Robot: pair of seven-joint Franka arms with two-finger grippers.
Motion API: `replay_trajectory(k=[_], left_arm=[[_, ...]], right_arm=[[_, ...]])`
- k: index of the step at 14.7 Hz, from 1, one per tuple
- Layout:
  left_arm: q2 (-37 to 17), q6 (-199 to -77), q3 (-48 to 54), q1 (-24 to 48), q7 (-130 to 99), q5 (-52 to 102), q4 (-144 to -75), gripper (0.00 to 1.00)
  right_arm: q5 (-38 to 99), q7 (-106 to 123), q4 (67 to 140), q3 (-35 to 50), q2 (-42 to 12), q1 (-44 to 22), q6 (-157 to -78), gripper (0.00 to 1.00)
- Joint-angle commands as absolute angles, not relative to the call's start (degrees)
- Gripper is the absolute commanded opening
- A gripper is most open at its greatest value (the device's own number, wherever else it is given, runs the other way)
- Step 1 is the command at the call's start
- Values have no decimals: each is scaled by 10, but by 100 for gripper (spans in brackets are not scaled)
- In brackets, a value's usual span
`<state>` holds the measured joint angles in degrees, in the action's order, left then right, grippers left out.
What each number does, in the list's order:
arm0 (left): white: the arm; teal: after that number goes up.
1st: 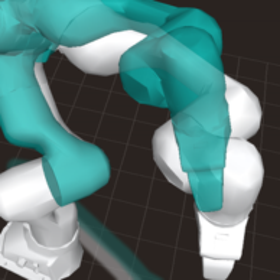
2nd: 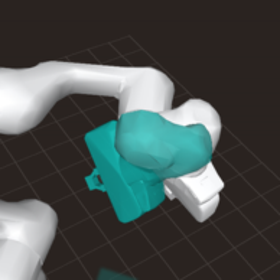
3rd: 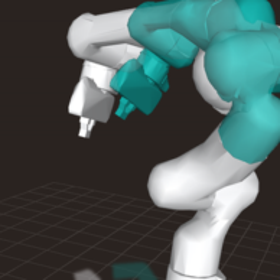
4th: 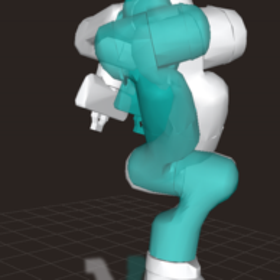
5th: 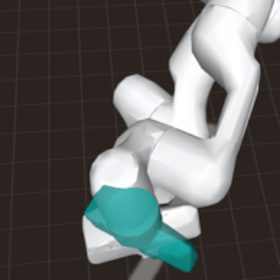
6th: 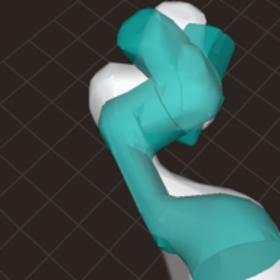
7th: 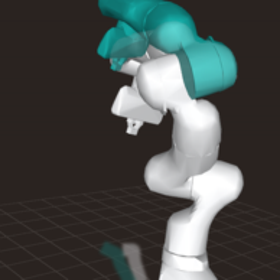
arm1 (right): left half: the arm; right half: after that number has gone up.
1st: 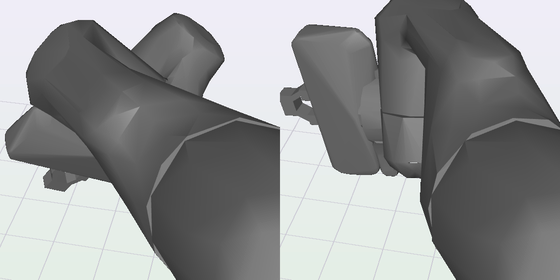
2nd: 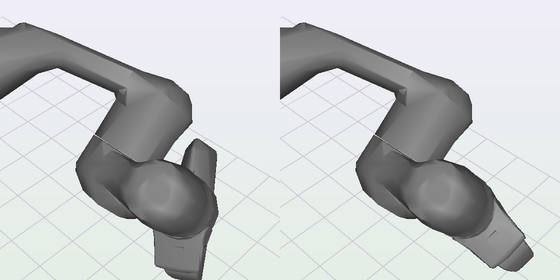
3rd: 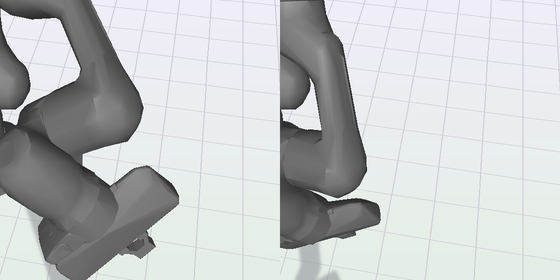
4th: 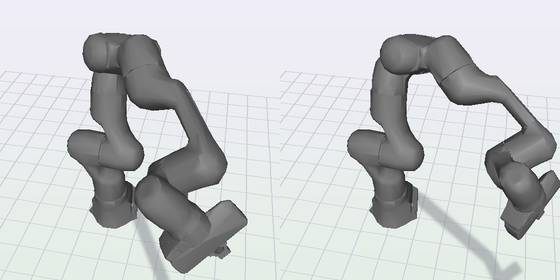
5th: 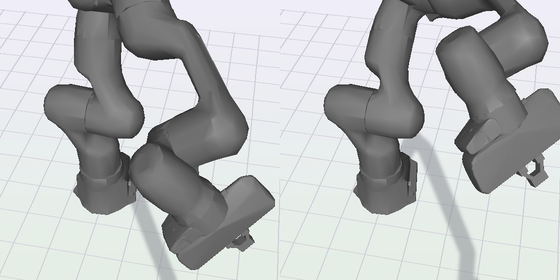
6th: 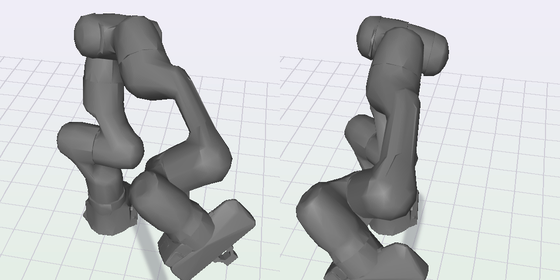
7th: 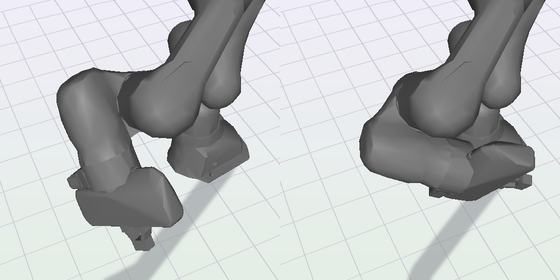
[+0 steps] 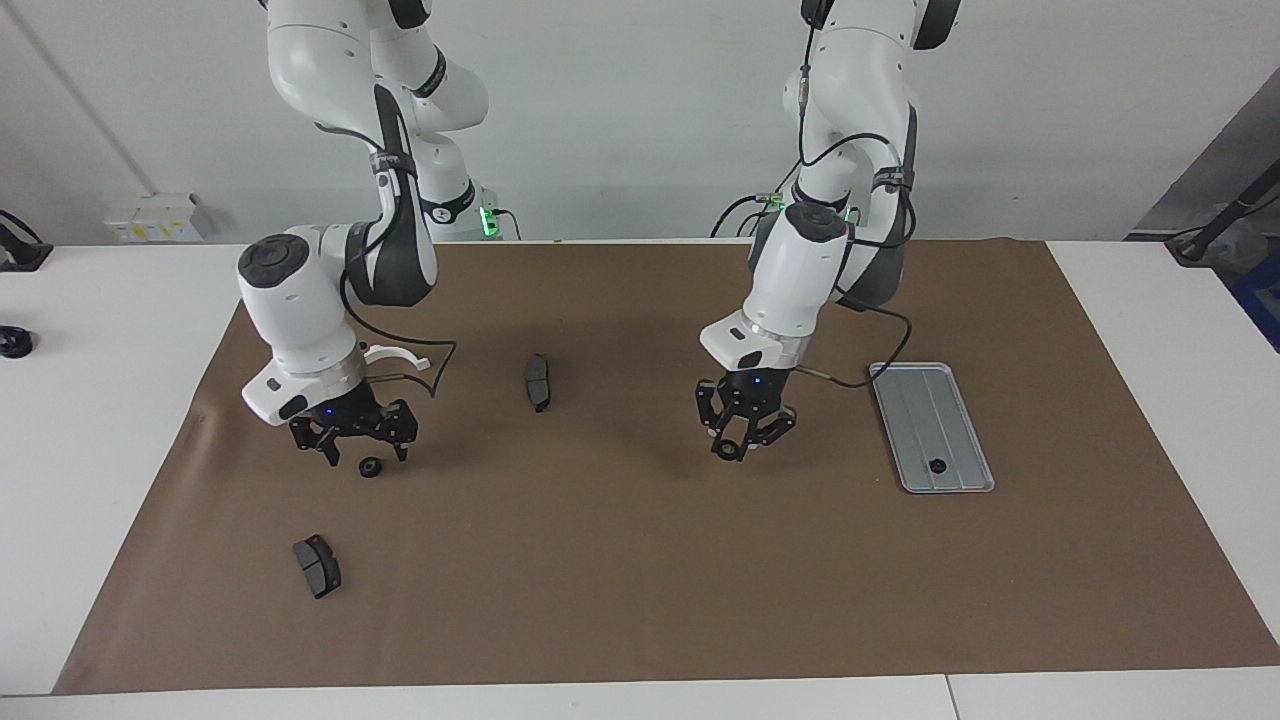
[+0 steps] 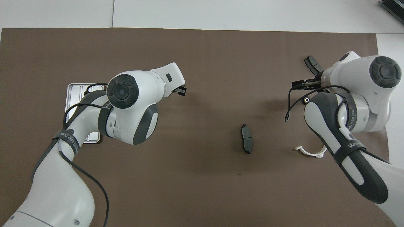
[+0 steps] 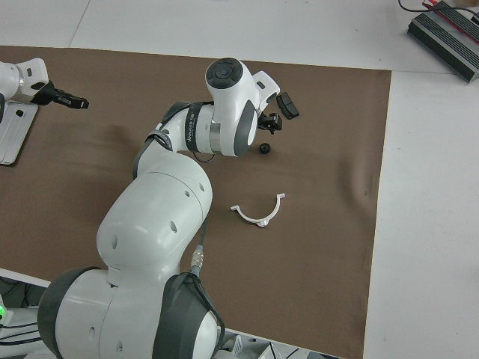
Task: Place bearing gear from tray to pile
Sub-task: 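Open the right gripper by the pad while the left gripper carries another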
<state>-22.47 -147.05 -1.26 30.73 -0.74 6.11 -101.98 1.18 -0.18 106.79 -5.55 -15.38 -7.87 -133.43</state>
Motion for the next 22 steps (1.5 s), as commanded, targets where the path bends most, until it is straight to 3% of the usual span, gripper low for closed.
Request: replay_trajectory(k=[1, 3, 8, 9, 10, 11, 17, 22], left_arm=[[-278, -1481, -22, 330, -25, 69, -978, 0], [-311, -1481, -22, 348, -26, 70, -936, 0], [-315, -1511, -22, 351, -46, 70, -950, 0], [-314, -1511, -22, 351, -46, 69, -957, 18], [-313, -1510, -22, 351, -46, 69, -958, 69], [-313, -1510, -22, 352, -46, 69, -958, 100], [-288, -1470, -30, 339, -30, 69, -962, 100], [-219, -1378, -30, 281, -20, 69, -988, 100]], right_arm=[[21, -52, 1019, -54, -162, -105, -1299, 100], [21, -89, 1019, -54, -169, -133, -1304, 100], [21, -136, 1016, -54, -180, -172, -1326, 100], [21, -136, 1016, -53, -183, -172, -1330, 100], [21, -141, 1016, -53, -187, -181, -1332, 100], [22, -148, 1016, -53, -189, -186, -1341, 100], [40, -169, 1007, -52, -210, -196, -1368, 100], [35, -210, 884, -52, -307, -254, -1356, 100]])
